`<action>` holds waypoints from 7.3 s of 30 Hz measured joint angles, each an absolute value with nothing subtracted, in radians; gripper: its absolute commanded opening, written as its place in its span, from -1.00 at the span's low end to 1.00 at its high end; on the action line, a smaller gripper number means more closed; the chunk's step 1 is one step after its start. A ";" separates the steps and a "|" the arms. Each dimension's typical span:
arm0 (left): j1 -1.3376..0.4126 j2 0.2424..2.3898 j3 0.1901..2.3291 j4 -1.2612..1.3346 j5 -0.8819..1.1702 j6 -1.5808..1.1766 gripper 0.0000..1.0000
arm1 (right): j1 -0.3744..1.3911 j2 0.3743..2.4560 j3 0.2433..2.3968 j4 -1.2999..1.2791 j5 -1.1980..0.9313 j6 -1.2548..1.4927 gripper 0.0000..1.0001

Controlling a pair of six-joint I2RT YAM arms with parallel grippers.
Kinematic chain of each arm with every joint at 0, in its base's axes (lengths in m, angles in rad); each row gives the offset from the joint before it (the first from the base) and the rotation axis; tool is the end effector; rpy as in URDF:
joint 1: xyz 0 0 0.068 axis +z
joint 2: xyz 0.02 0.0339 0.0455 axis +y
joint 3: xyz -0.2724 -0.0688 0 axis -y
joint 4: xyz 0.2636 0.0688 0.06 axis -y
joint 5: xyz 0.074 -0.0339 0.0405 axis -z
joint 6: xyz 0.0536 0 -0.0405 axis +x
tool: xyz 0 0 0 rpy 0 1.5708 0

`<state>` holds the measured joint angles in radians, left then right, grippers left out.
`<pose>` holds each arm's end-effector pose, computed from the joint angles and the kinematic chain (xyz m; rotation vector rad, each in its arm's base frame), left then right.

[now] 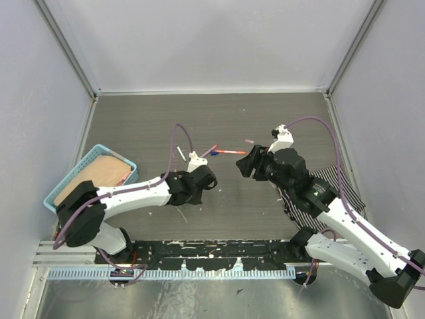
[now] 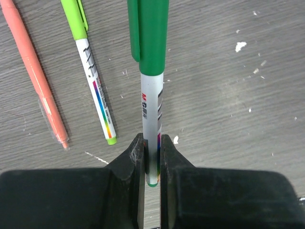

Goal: Insert the pens into the pen caps
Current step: Place the pen at the center of the board, then pick up the pen from the center of the board.

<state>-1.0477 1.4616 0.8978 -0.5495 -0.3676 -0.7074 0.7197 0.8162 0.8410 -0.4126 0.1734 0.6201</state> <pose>0.1665 -0.2502 0.1829 0.3253 2.5500 -0.1548 0.1661 0.1333 0.3305 0.0172 2.0209 0.7040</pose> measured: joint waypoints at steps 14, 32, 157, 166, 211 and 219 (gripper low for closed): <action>-0.969 1.644 1.000 -0.611 -0.289 -0.745 -0.89 | 0.720 0.791 0.820 -0.451 0.173 0.620 0.28; -0.941 1.700 1.012 -0.633 -0.277 -0.757 -0.52 | 0.720 0.805 0.806 -0.451 0.169 0.620 0.28; -0.580 2.170 1.669 -0.632 0.078 -0.003 -0.14 | 0.719 0.919 0.840 -0.569 0.021 0.387 0.44; -0.580 2.178 1.676 -0.634 0.074 -0.001 -0.40 | 0.719 0.924 0.840 -0.569 0.021 0.386 0.44; -0.879 1.425 1.045 -0.332 0.117 -0.394 -0.68 | 0.637 0.815 0.590 -0.086 0.027 0.782 0.29; -0.947 1.375 1.024 -0.296 0.093 -0.474 -0.68 | 0.637 0.820 0.577 -0.043 0.022 0.842 0.15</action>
